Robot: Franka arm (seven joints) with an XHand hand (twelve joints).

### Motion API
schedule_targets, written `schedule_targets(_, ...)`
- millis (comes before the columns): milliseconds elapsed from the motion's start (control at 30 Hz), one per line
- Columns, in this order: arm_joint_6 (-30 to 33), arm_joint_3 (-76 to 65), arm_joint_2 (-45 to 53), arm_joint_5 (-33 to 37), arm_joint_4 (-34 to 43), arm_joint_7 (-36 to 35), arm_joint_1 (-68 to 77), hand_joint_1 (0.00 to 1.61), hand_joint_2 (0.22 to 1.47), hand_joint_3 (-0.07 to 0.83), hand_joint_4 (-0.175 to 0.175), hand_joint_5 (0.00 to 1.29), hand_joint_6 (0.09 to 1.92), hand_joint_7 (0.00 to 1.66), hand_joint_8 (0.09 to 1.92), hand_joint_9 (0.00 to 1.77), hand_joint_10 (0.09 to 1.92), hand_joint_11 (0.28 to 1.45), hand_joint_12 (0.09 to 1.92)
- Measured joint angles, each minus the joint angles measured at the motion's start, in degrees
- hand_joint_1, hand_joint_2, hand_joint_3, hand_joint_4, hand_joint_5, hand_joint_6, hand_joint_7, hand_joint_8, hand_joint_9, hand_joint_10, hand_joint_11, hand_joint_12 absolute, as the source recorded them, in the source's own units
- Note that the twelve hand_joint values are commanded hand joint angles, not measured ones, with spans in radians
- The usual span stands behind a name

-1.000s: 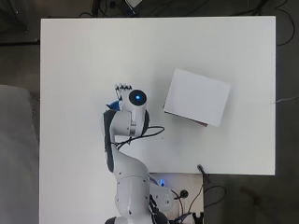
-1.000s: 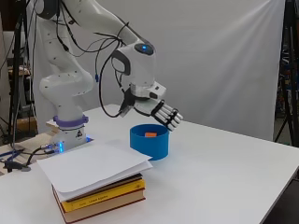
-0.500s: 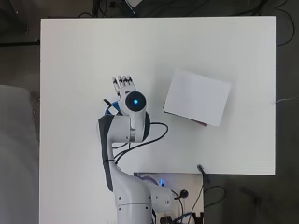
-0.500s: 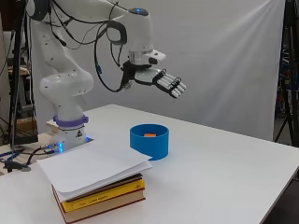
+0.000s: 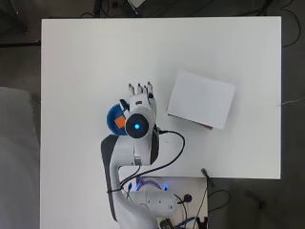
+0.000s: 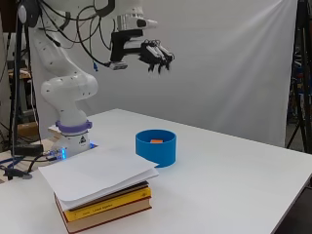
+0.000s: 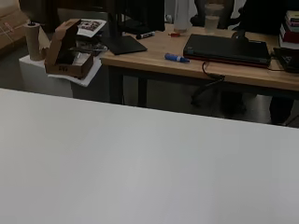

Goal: Teleoperate dual arm-hand system to pick and place objects

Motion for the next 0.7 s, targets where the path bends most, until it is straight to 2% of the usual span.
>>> schedule_targets(33,0.33,-0.68,-0.89,0.61,-0.17,-0.27,-0.03,0.86,1.15,0.012,0.167,0.43,0.9,0.39,0.64,0.46,0.76,0.46,0.61)
schedule_targets(67,0.72,-1.14,-1.65,1.7,-0.49,-0.24,-0.04,1.02,1.13,0.003,0.168,0.24,0.52,0.21,0.36,0.34,0.44,0.46,0.35)
schedule_targets(100,0.9,-1.43,-2.14,3.07,-0.78,0.01,0.01,0.98,1.12,0.001,0.153,0.12,0.27,0.18,0.21,0.59,0.38,0.64,0.27)
schedule_targets(133,0.79,-1.77,-2.39,4.59,-0.87,0.19,0.06,0.7,1.12,0.002,0.131,0.06,0.13,0.36,0.13,0.84,0.35,0.71,0.41)
schedule_targets(167,0.62,-2.29,-2.6,6.1,-0.89,0.04,0.07,0.44,1.15,0.002,0.129,0.07,0.09,0.56,0.09,1.0,0.31,0.7,0.5)
schedule_targets(200,0.67,-3.0,-3.0,7.5,-1.0,-0.49,0.04,0.41,1.18,0.004,0.146,0.4,0.67,0.8,0.64,1.13,0.83,0.77,0.94)
schedule_targets(233,1.07,-3.63,-3.72,8.3,-1.37,-1.08,-0.02,0.71,1.16,-0.006,0.159,0.65,1.22,0.97,1.2,1.24,1.3,0.89,1.35)
schedule_targets(267,1.61,-4.05,-4.87,8.35,-2.03,-1.49,-0.11,0.84,1.17,-0.004,0.167,0.64,1.17,0.78,0.99,0.95,1.08,0.75,1.09)
schedule_targets(300,2.24,-4.02,-5.98,7.59,-2.75,-1.42,-0.19,0.89,1.16,-0.005,0.165,0.45,0.8,0.47,0.61,0.58,0.71,0.58,0.71)
schedule_targets(333,3.06,-3.48,-7.13,5.84,-3.52,-0.73,-0.28,0.85,1.12,-0.008,0.153,0.26,0.45,0.25,0.33,0.33,0.42,0.49,0.41)
schedule_targets(367,3.6,-2.73,-7.9,3.74,-3.98,0.25,-0.32,0.71,1.06,-0.008,0.142,0.14,0.23,0.13,0.16,0.22,0.24,0.46,0.22)
schedule_targets(400,3.83,-1.83,-8.33,1.14,-4.18,1.43,-0.35,0.51,1.04,0.0,0.139,0.07,0.11,0.06,0.09,0.19,0.14,0.45,0.11)
schedule_targets(433,3.88,-1.02,-8.43,-1.49,-4.21,2.44,-0.35,0.36,1.04,0.002,0.138,0.04,0.09,0.03,0.09,0.19,0.09,0.44,0.09)
schedule_targets(467,4.01,-0.47,-8.41,-3.87,-4.22,3.04,-0.35,0.26,1.05,0.002,0.134,0.08,0.09,0.07,0.09,0.21,0.09,0.43,0.09)
schedule_targets(567,4.68,-0.56,-8.7,-7.47,-4.68,3.47,-0.32,0.17,1.07,0.001,0.113,0.19,0.09,0.21,0.09,0.32,0.09,0.45,0.09)
schedule_targets(700,4.25,-1.05,-8.39,-2.62,-4.64,5.01,-0.27,0.16,1.07,0.0,0.102,0.2,0.09,0.26,0.09,0.37,0.09,0.46,0.09)
